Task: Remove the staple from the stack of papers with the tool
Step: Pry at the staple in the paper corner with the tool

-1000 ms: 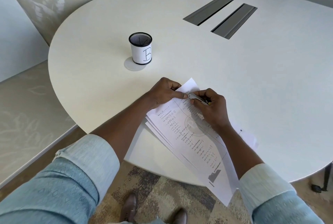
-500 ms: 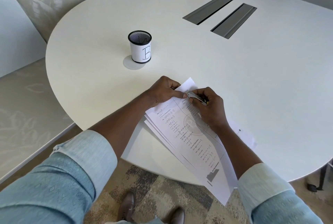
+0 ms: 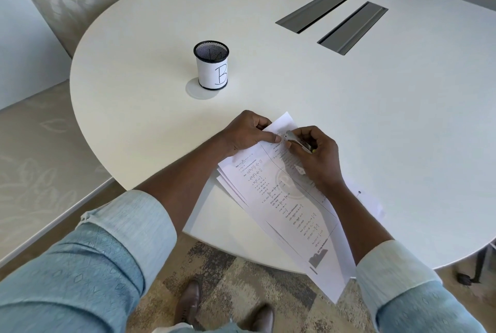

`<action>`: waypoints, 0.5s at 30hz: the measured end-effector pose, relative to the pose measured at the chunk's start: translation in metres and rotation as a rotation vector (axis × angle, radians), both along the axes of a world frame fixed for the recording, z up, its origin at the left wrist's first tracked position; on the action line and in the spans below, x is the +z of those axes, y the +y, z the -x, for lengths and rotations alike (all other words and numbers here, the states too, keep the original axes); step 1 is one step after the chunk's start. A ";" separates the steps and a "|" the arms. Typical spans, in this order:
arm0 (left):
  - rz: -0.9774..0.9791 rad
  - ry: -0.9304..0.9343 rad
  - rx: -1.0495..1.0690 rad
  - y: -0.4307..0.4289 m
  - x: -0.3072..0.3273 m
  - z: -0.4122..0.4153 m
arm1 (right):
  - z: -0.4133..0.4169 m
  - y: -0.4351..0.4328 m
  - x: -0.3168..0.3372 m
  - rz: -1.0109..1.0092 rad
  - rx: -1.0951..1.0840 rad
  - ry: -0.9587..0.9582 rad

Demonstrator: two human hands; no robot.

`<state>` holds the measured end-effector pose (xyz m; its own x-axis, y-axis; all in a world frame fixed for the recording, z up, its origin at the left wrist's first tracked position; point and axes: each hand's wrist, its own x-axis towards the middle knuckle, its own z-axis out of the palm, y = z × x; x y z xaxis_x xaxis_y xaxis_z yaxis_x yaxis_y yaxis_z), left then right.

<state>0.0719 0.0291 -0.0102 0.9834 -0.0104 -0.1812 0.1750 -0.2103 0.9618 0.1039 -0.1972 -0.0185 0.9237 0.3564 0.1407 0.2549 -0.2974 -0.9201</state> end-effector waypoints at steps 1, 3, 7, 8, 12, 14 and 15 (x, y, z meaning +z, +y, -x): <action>0.006 -0.004 0.011 0.000 0.000 0.000 | 0.000 0.000 0.000 0.001 -0.008 0.002; 0.010 -0.001 0.025 0.001 0.001 0.000 | 0.000 0.000 0.001 0.006 -0.020 0.008; -0.039 0.010 0.026 0.002 0.003 -0.004 | 0.000 -0.001 0.000 0.032 -0.037 0.010; -0.043 0.004 0.018 0.001 0.004 -0.004 | -0.001 -0.001 0.000 0.035 -0.037 0.013; -0.014 0.002 0.029 0.000 0.003 -0.005 | 0.000 0.001 0.001 0.035 -0.028 0.030; -0.021 -0.004 0.029 0.000 0.000 -0.006 | 0.000 0.002 0.001 0.038 -0.025 0.023; -0.021 -0.013 0.029 0.000 -0.002 -0.007 | 0.001 0.002 0.001 0.037 -0.024 0.022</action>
<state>0.0784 0.0295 -0.0126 0.9855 0.0215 -0.1683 0.1688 -0.2253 0.9595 0.1031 -0.1956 -0.0180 0.9348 0.3386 0.1072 0.2270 -0.3372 -0.9137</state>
